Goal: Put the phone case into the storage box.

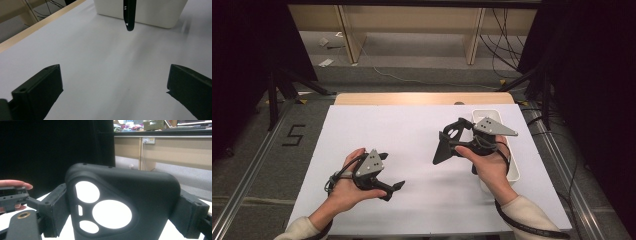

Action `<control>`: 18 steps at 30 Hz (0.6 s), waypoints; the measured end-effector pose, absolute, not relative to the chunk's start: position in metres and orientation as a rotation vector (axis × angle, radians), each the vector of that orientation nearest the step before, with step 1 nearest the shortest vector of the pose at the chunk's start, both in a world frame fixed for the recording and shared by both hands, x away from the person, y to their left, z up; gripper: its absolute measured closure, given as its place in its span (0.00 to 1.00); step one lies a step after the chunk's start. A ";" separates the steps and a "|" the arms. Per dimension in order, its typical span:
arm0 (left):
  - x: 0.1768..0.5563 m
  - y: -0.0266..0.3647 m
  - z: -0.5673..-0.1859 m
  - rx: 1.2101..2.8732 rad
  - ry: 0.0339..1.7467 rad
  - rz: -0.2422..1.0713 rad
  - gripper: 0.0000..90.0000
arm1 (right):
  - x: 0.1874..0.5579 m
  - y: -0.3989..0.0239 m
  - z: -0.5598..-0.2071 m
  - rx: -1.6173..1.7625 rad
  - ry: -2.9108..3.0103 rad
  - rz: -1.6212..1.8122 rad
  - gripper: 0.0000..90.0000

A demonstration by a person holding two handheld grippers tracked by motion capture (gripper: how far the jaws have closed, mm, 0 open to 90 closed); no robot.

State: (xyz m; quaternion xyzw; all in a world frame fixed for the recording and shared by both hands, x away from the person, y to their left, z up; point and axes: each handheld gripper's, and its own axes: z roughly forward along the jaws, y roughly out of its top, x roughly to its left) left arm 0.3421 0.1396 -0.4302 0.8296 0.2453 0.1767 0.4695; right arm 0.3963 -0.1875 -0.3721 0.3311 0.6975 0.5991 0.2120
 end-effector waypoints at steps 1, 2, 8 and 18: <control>0.342 0.142 -0.431 2.034 0.605 0.435 0.00 | 0.397 -0.188 -0.372 0.921 1.932 1.668 0.17; 0.341 0.144 -0.431 2.037 0.613 0.437 0.00 | 0.397 -0.189 -0.371 0.921 1.929 1.670 0.17; 0.340 0.153 -0.432 2.030 0.635 0.455 0.00 | 0.399 -0.194 -0.368 0.931 1.903 1.671 0.17; 0.339 0.161 -0.434 2.031 0.656 0.469 0.00 | 0.401 -0.200 -0.366 0.946 1.882 1.669 0.17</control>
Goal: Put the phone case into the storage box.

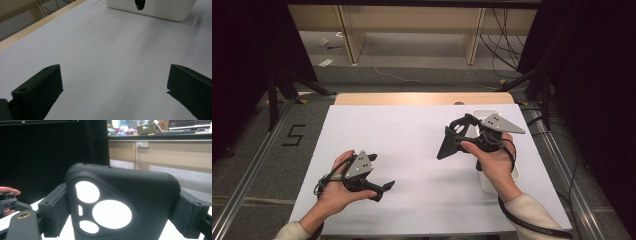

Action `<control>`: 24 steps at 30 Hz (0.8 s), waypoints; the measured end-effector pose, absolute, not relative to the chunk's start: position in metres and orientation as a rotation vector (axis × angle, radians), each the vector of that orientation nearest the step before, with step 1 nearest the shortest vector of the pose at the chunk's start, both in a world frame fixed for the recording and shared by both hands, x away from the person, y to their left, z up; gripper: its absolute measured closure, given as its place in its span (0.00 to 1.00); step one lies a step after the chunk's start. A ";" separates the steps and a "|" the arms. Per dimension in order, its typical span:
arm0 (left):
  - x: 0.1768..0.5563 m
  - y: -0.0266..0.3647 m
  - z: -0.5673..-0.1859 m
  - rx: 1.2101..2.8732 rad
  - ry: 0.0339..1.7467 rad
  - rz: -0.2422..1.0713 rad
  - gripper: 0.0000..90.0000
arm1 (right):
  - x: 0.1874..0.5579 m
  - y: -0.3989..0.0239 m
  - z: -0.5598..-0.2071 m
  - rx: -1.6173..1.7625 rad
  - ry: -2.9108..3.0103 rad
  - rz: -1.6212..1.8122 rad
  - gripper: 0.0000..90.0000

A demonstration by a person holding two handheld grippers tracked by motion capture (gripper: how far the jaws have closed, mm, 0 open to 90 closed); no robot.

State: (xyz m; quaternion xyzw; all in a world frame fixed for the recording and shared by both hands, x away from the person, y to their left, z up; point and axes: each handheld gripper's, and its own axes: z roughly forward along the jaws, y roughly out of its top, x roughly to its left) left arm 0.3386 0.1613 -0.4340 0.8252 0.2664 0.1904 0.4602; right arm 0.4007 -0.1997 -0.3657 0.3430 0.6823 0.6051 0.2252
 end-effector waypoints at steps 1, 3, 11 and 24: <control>0.339 0.162 -0.434 2.029 0.657 0.467 0.00 | 0.401 -0.200 -0.365 0.948 1.881 1.665 0.17; 0.339 0.162 -0.434 2.030 0.661 0.468 0.00 | 0.401 -0.201 -0.365 0.947 1.876 1.669 0.17; 0.341 0.165 -0.436 2.033 0.674 0.468 0.00 | 0.402 -0.206 -0.361 0.957 1.858 1.667 0.17; 0.342 0.165 -0.437 2.028 0.685 0.468 0.00 | 0.404 -0.216 -0.355 0.965 1.818 1.662 0.17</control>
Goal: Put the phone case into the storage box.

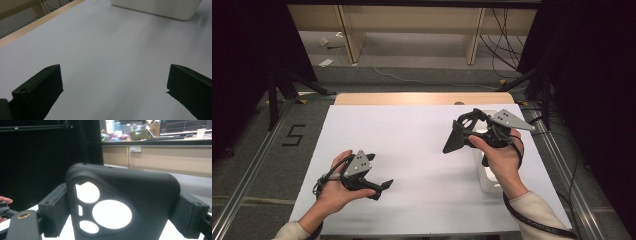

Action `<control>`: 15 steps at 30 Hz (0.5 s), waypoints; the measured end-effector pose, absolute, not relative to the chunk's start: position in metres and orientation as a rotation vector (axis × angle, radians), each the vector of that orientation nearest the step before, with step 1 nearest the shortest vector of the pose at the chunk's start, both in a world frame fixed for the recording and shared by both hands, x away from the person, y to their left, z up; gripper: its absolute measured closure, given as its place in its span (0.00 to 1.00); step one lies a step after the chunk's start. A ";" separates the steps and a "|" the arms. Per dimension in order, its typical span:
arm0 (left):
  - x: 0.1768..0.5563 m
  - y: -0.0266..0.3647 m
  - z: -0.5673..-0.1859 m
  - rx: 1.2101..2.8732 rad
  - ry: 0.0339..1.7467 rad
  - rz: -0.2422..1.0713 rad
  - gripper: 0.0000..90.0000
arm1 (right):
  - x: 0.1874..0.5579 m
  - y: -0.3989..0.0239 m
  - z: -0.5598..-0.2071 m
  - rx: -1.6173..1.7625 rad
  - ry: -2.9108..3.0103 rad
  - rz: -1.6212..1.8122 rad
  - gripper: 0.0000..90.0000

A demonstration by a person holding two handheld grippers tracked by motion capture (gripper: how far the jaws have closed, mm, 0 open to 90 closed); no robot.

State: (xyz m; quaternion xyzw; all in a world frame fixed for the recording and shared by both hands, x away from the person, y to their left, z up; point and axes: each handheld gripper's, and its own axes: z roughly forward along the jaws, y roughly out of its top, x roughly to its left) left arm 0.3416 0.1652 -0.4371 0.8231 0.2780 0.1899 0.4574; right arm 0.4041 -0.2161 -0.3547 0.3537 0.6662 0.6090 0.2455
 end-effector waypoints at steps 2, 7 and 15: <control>0.342 0.165 -0.437 2.027 0.686 0.469 0.00 | 0.405 -0.218 -0.354 0.966 1.809 1.661 0.17; 0.342 0.166 -0.437 2.031 0.686 0.468 0.00 | 0.406 -0.224 -0.350 0.980 1.788 1.658 0.17; 0.342 0.166 -0.437 2.033 0.687 0.470 0.00 | 0.408 -0.233 -0.348 0.995 1.764 1.647 0.17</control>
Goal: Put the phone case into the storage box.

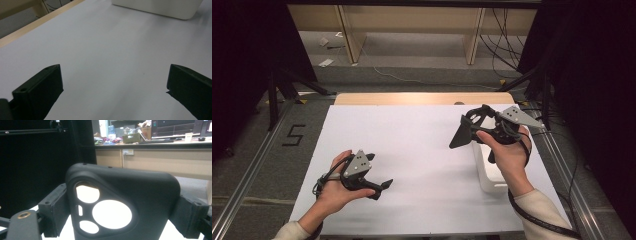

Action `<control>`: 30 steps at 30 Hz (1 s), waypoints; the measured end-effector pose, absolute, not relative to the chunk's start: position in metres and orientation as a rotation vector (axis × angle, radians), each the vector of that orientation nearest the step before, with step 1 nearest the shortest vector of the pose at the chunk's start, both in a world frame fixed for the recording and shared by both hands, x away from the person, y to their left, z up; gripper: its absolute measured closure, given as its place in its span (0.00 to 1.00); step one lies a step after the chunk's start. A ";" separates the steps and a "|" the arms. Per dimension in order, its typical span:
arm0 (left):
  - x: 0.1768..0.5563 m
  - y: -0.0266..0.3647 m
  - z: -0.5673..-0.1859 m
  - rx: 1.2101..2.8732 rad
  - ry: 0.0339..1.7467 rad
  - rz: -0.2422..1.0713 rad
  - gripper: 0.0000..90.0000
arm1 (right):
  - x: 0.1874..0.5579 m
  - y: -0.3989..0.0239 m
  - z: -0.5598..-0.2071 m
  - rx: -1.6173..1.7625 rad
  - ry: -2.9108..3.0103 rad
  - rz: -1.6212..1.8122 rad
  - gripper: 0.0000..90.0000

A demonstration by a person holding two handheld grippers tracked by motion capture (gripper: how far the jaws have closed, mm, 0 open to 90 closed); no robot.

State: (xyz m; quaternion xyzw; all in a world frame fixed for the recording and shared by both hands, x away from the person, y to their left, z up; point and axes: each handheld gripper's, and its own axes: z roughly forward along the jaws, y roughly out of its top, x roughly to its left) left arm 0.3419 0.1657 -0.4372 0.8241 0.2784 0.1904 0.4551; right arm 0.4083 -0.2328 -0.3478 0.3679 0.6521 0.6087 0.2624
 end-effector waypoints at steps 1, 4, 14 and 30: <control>0.342 0.166 -0.437 2.033 0.687 0.469 0.00 | 0.408 -0.233 -0.348 0.997 1.762 1.645 0.17; 0.342 0.165 -0.437 2.034 0.685 0.469 0.00 | 0.409 -0.235 -0.347 1.000 1.754 1.643 0.17; 0.342 0.165 -0.437 2.033 0.686 0.468 0.00 | 0.411 -0.241 -0.346 1.012 1.741 1.628 0.17; 0.342 0.166 -0.438 2.033 0.687 0.469 0.00 | 0.414 -0.253 -0.343 1.035 1.699 1.605 0.18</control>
